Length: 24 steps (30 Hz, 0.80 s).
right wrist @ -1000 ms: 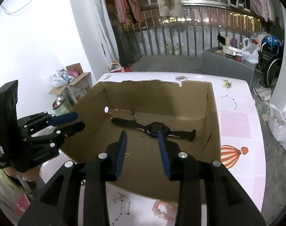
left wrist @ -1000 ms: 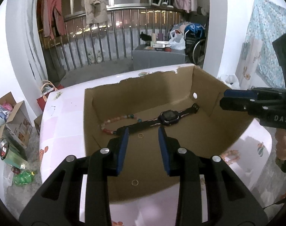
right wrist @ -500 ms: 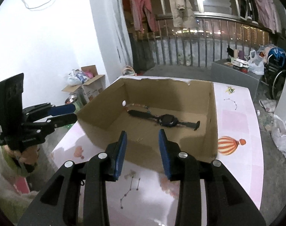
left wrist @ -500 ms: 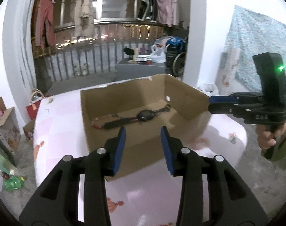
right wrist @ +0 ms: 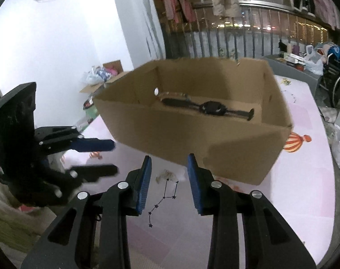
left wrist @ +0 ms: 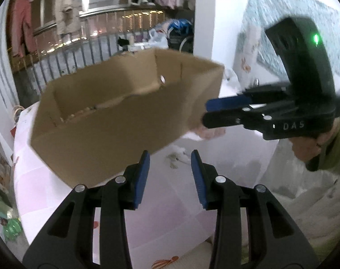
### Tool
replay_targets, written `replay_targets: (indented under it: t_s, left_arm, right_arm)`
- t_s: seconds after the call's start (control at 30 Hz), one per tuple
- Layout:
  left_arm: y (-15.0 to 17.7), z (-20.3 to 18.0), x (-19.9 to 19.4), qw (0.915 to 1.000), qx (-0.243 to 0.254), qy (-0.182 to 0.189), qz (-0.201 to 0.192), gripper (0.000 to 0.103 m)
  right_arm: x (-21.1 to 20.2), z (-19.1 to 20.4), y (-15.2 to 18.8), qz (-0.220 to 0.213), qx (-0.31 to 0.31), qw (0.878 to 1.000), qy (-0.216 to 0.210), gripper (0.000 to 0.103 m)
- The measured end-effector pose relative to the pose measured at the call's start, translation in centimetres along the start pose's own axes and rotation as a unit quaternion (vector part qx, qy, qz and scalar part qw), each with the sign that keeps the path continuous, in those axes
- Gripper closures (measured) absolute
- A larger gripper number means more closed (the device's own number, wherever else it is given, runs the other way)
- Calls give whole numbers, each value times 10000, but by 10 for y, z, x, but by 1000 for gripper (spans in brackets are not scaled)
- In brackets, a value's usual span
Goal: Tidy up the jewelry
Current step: 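Withdraw both tools from the box toward the star chain necklace, then grasp the silver star chain necklace with the left tool while the right tool grasps it too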
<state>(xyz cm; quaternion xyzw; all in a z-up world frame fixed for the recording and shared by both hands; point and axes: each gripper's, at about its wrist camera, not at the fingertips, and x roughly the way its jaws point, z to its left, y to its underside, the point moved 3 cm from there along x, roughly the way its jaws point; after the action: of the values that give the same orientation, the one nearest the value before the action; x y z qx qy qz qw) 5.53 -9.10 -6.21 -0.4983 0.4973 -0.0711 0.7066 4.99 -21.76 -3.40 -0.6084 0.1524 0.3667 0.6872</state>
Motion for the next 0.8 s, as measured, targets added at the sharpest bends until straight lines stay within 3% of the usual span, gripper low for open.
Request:
replay_targets:
  t_s: [0.07, 0.23, 0.4, 0.8]
  left_arm:
    - [5, -3, 13, 9999, 89, -1, 103, 68]
    - [9, 2, 34, 9996, 101, -66, 274, 84]
    - [10, 8, 46, 9992, 116, -160, 354, 89]
    - [13, 7, 63, 9975, 390, -117, 583, 90]
  right_arm:
    - [9, 1, 5, 83, -102, 9999, -34, 77]
    - [27, 1, 13, 305, -315, 9990, -30, 81]
    - [39, 1, 15, 450, -476, 9979, -5, 82]
    - [57, 8, 11, 645, -734, 9952, 20, 82]
